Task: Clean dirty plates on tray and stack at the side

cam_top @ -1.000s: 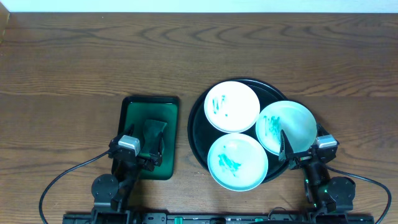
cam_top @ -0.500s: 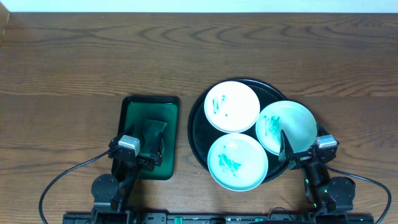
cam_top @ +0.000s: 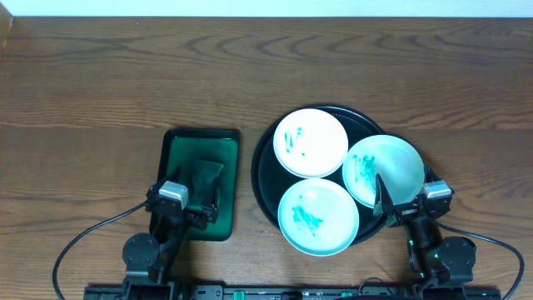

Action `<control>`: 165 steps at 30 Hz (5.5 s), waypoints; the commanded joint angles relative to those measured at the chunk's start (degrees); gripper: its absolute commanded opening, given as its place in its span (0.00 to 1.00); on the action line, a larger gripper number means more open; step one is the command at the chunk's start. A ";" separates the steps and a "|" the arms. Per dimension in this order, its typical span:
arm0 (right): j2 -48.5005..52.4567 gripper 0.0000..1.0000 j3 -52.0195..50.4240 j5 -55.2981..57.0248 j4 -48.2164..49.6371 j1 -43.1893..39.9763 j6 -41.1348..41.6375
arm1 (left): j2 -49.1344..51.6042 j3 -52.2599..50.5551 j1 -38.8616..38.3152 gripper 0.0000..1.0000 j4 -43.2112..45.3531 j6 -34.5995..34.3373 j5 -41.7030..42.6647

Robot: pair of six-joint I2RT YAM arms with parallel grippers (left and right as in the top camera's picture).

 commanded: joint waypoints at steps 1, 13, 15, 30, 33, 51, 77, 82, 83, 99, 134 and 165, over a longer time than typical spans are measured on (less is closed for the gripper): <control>-0.26 0.99 -0.09 -0.48 -0.24 -0.52 0.76 | 0.31 -0.63 -0.17 0.84 -2.49 -2.10 6.99; -0.26 0.99 -0.09 -0.50 -0.24 -0.52 0.76 | 12.09 6.19 -0.17 0.84 -6.84 -9.75 12.68; -0.26 0.99 -0.07 -0.48 -0.24 -0.52 0.76 | 16.17 9.75 -0.17 0.84 -9.31 -9.75 12.68; -0.26 0.99 -0.09 -0.50 -0.24 -0.52 0.76 | 54.64 50.60 -0.20 0.85 -46.23 -3.26 12.17; -0.26 0.99 -0.09 -0.48 -0.24 -0.52 0.76 | 59.89 56.28 -0.22 0.84 -53.46 -2.71 6.86; -0.26 0.99 -0.07 -0.48 -0.24 -0.52 0.76 | 63.82 58.25 -0.22 0.85 -59.23 -1.05 -5.22; 14.05 0.99 25.11 -8.11 -20.02 -0.50 -0.13 | 63.82 58.25 -0.22 0.84 -60.02 -1.05 -5.22; 33.48 0.99 40.74 -12.68 -29.86 -0.50 -0.76 | 63.84 58.25 -0.22 0.84 -59.87 -1.05 -5.25; 36.83 0.99 43.39 -13.46 -31.89 -0.50 -0.76 | 63.84 58.25 -0.22 0.85 -59.84 -1.05 -5.22; 89.96 0.99 79.10 -14.16 -69.26 1.57 -0.28 | 63.84 58.25 -0.22 0.85 -59.65 -1.05 -5.22; 100.98 0.99 81.90 -8.70 -51.87 7.69 -3.80 | 63.82 58.25 -0.22 0.85 -58.99 -1.05 -5.20; 123.25 0.75 90.58 -10.64 -55.89 10.25 3.52 | 63.84 58.25 -0.22 0.84 -59.23 -1.05 -5.25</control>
